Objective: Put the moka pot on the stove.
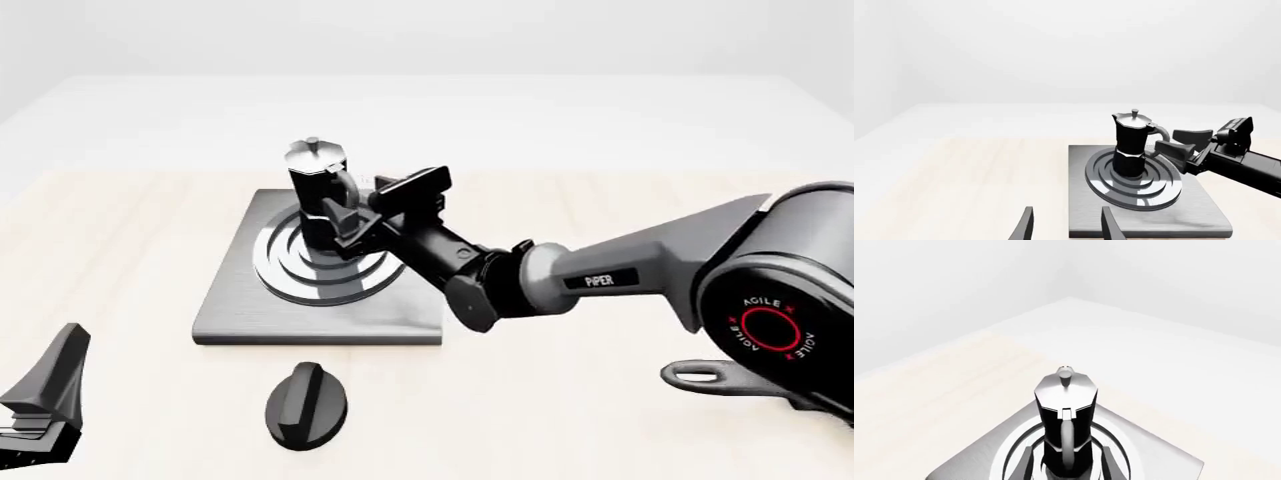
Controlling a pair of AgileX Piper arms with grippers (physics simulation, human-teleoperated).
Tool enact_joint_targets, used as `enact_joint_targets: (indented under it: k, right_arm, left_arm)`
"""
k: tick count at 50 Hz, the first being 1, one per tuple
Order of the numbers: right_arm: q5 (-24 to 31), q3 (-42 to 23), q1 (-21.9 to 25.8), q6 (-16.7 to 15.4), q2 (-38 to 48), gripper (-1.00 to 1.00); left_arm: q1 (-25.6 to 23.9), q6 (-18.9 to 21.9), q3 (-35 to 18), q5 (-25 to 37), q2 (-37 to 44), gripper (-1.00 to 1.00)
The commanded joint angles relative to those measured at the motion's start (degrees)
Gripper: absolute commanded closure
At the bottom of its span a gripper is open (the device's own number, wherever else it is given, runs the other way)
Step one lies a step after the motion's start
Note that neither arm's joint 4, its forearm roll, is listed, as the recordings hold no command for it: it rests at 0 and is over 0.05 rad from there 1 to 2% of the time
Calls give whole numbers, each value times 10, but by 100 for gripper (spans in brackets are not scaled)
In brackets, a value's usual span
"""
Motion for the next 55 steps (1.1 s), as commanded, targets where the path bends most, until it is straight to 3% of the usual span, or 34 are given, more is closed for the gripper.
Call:
enact_joint_targets:
  k: [1,55]
  right_arm:
    - [-8,27,2,1,-18,-100]
    - [-45,161,-13,-8,-120,-100]
  left_arm:
    - [0,0,0,0,0,-100]
    - [0,0,0,0,0,-100]
